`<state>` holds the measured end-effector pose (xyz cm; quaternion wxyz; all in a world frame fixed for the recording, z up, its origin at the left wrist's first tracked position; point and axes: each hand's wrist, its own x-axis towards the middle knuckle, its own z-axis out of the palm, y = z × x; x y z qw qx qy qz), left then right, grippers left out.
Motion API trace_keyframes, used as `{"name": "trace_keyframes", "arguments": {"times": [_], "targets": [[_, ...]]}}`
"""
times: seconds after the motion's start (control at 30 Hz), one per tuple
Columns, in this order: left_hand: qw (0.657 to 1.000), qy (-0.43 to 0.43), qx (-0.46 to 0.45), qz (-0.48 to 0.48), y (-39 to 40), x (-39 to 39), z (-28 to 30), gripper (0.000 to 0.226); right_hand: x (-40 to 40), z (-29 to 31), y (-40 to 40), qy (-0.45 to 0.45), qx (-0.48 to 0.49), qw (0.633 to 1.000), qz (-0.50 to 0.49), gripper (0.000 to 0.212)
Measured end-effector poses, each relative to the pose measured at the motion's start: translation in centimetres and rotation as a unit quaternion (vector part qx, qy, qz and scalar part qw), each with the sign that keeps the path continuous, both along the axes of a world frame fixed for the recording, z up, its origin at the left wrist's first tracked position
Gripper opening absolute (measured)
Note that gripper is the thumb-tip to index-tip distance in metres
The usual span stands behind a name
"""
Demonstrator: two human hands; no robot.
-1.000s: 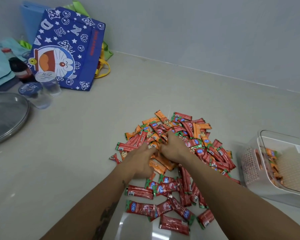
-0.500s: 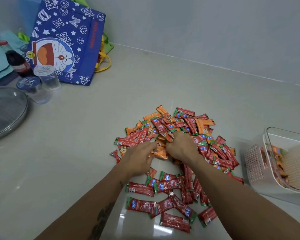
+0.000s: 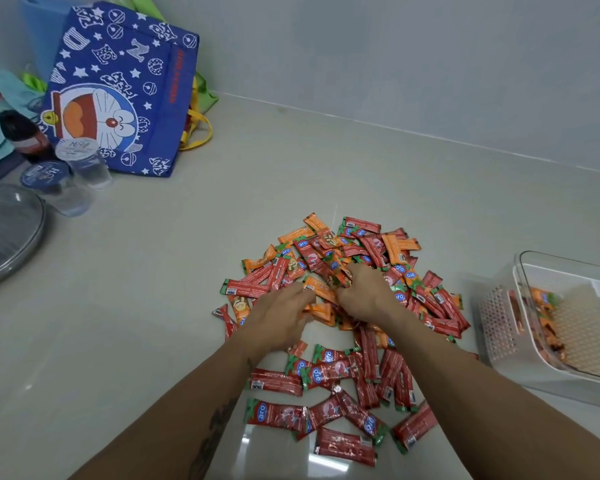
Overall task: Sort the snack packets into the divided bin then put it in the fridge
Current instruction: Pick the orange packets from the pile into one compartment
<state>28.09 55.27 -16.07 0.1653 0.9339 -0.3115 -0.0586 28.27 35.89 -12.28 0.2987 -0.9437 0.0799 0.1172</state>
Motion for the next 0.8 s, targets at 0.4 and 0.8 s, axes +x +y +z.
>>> {"name": "trace_keyframes", "arguments": {"times": [0.4,0.8], "targets": [[0.989,-0.034,-0.111,0.088,2.4,0.3,0.6,0.020,-1.4,-1.3,2.4,-0.046,-0.208,0.969,0.122,0.033],[0.962,-0.050,-0.246,0.108,0.0,-2.5,5.4,0.006,-6.1,3.2,0.0,-0.166,0.029,0.985,-0.033,0.035]]}}
